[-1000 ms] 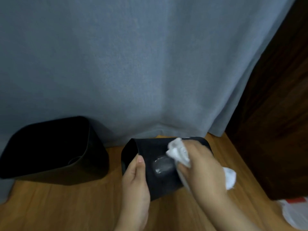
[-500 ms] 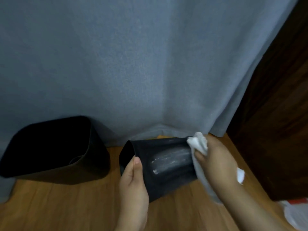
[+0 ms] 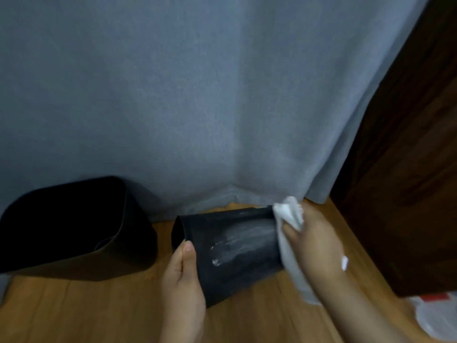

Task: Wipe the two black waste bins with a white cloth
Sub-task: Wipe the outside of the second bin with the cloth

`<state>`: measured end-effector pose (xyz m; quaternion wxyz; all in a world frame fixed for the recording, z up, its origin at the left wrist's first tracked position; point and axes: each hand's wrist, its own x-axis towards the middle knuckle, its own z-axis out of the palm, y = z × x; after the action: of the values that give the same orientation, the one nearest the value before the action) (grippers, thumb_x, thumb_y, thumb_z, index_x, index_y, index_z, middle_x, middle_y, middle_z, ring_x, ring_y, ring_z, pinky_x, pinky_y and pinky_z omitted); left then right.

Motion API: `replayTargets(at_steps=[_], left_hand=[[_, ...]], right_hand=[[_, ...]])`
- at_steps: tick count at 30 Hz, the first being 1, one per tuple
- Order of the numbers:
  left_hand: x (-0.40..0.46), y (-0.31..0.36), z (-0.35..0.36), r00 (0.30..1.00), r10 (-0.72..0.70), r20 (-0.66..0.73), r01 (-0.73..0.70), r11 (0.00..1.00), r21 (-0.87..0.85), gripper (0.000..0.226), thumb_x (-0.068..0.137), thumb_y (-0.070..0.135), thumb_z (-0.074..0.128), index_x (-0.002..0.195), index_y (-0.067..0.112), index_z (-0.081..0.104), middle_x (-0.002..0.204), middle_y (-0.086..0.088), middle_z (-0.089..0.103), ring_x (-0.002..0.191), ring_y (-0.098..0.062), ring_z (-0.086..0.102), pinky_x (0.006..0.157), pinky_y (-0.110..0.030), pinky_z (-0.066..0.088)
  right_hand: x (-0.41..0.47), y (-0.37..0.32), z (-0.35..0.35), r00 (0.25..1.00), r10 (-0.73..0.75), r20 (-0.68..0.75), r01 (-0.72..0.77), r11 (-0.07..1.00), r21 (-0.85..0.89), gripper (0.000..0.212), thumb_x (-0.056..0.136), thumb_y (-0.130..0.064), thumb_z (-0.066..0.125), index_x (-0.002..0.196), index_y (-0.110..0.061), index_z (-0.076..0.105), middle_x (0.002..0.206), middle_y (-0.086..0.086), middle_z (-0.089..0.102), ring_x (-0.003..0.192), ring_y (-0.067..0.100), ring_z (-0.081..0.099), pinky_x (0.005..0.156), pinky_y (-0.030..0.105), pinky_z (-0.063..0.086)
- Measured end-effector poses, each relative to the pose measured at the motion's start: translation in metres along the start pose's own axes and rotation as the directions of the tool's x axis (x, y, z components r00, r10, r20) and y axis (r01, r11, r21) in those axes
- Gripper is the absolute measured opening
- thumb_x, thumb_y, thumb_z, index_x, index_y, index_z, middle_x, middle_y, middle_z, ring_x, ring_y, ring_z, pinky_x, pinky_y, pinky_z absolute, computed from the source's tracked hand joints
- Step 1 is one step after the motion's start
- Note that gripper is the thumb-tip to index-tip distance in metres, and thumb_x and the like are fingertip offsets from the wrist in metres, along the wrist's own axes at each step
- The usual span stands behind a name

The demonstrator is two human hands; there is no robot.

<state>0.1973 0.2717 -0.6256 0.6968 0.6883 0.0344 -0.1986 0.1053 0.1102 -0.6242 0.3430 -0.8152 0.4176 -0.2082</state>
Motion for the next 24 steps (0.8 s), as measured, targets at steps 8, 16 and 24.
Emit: replayTargets(at_steps=[8,16,24], left_hand=[[0.001,-0.005,0.002,0.999,0.039,0.010,-0.039,0.999,0.017,0.033,0.103,0.025,0.042,0.098,0.016,0.073,0.090,0.004,0.076,0.086,-0.011,0.068,0.069,-0.024,0.047],[0.008,-0.003,-0.009,0.999,-0.023,-0.043,0.023,1.000,-0.005,0.039,0.103,0.025,0.045,0.078,0.031,0.074,0.078,0.014,0.076,0.076,0.000,0.070,0.071,-0.027,0.047],[0.008,-0.005,0.006,0.999,0.039,0.027,-0.040,0.999,0.029,0.031,0.102,0.029,0.045,0.104,0.017,0.074,0.104,-0.001,0.076,0.104,-0.020,0.068,0.095,-0.040,0.051]], right_hand=[[-0.013,-0.030,0.024,0.977,-0.188,0.105,0.194,0.979,-0.061,0.021,0.083,-0.035,0.054,0.103,-0.030,0.060,0.090,-0.018,0.052,0.082,0.003,0.051,0.066,0.010,0.036],[0.015,0.013,0.005,0.994,-0.089,0.060,0.096,0.987,-0.129,0.016,0.076,-0.042,0.044,0.091,-0.037,0.043,0.080,-0.014,0.051,0.068,0.003,0.045,0.059,0.011,0.036],[0.003,-0.016,0.009,0.990,-0.134,0.051,0.139,0.984,-0.114,0.011,0.085,-0.033,0.057,0.097,-0.032,0.056,0.085,-0.010,0.059,0.075,0.013,0.056,0.061,0.018,0.041]])
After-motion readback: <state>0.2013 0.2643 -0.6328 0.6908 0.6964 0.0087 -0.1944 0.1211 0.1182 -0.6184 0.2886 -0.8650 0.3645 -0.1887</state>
